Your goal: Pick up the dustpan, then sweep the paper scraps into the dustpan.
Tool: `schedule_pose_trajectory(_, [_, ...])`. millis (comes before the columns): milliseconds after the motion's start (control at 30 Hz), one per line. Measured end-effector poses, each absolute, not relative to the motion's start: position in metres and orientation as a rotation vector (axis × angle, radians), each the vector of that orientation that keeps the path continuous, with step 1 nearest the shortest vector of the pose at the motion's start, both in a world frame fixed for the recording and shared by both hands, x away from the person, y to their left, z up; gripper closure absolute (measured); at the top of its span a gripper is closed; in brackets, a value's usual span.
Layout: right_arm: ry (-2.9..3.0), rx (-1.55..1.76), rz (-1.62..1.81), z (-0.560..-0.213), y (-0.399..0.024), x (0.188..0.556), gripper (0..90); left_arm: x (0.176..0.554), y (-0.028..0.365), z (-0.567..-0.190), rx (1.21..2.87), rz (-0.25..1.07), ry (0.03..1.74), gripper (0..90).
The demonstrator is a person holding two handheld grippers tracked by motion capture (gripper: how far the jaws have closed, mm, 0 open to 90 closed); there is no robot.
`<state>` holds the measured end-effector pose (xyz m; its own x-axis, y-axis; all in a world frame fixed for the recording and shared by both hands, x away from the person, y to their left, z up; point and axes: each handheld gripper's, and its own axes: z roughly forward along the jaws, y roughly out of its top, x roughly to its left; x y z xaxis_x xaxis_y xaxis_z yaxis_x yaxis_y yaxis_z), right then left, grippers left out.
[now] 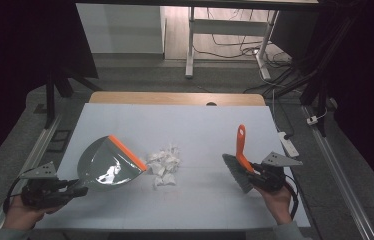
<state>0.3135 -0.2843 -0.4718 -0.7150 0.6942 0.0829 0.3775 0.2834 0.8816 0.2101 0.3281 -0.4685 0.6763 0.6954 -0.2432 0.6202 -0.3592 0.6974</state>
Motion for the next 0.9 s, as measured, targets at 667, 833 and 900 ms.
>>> schedule_pose_trajectory(667, [2.235, 0.955, 1.423, -0.467, -0.280, 0.316, 70.9, 0.215, 0.322, -0.485, 2.205, 0.005, 0.989, 61.7])
schedule_pose_trajectory(833, [2.231, 0.952, 1.437, -0.462, -0.269, 0.322, 70.9, 0.215, 0.319, -0.489, 2.218, -0.015, 0.990, 61.6])
schedule_pose_trajectory(900, [2.238, 0.945, 1.428, -0.461, -0.262, 0.325, 70.9, 0.216, 0.316, -0.491, 2.233, -0.028, 0.980, 61.6])
